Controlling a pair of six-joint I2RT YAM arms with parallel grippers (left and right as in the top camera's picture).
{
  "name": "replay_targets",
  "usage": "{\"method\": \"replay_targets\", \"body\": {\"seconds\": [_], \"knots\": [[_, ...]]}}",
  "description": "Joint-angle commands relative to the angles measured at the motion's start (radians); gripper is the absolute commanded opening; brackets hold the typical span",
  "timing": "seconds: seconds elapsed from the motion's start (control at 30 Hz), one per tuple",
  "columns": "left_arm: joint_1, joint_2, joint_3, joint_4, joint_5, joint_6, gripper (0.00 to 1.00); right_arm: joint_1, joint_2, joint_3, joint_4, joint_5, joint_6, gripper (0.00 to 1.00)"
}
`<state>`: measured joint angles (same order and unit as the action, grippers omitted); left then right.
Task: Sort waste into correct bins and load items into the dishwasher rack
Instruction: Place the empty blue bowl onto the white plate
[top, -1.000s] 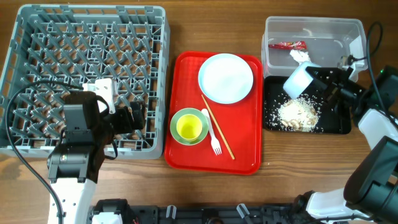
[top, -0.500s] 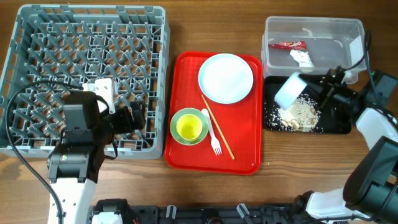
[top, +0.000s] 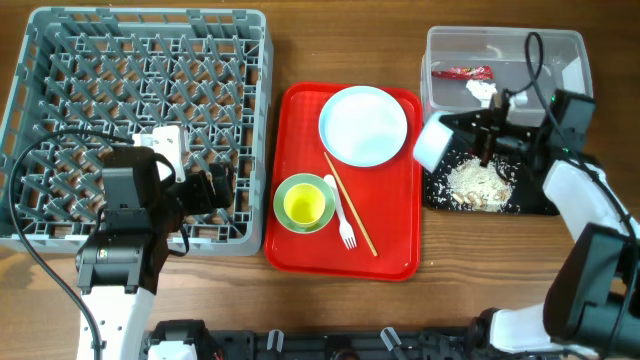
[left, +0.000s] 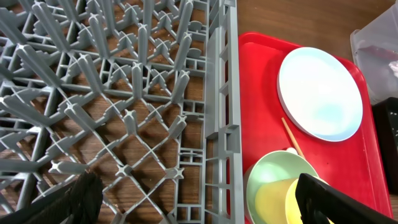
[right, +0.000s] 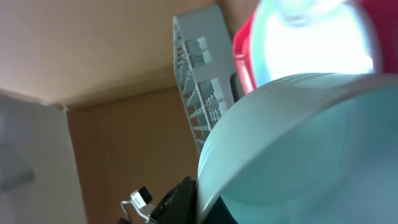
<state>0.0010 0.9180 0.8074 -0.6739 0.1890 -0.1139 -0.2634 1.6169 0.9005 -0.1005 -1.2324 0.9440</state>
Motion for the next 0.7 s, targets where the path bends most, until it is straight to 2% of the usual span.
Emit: {"method": "replay_targets", "body": {"seconds": [0.0, 0.23, 0.4, 0.67], "knots": [[0.003, 0.0, 0.016, 0.003, 0.016, -0.006, 1.0, 0.058, -0.105, 0.063, 0.008, 0.069, -0.027, 0.05], [0.003, 0.0, 0.016, 0.003, 0.016, -0.006, 1.0, 0.203, -0.22, 0.111, -0.081, 0.304, -0.08, 0.05], [0.003, 0.0, 0.016, 0.003, 0.016, -0.006, 1.0, 0.35, -0.257, 0.119, -0.137, 0.579, -0.176, 0.04], [0.003, 0.0, 0.016, 0.003, 0.016, -0.006, 1.0, 0.517, -0.257, 0.177, -0.297, 0.853, -0.383, 0.05]]}}
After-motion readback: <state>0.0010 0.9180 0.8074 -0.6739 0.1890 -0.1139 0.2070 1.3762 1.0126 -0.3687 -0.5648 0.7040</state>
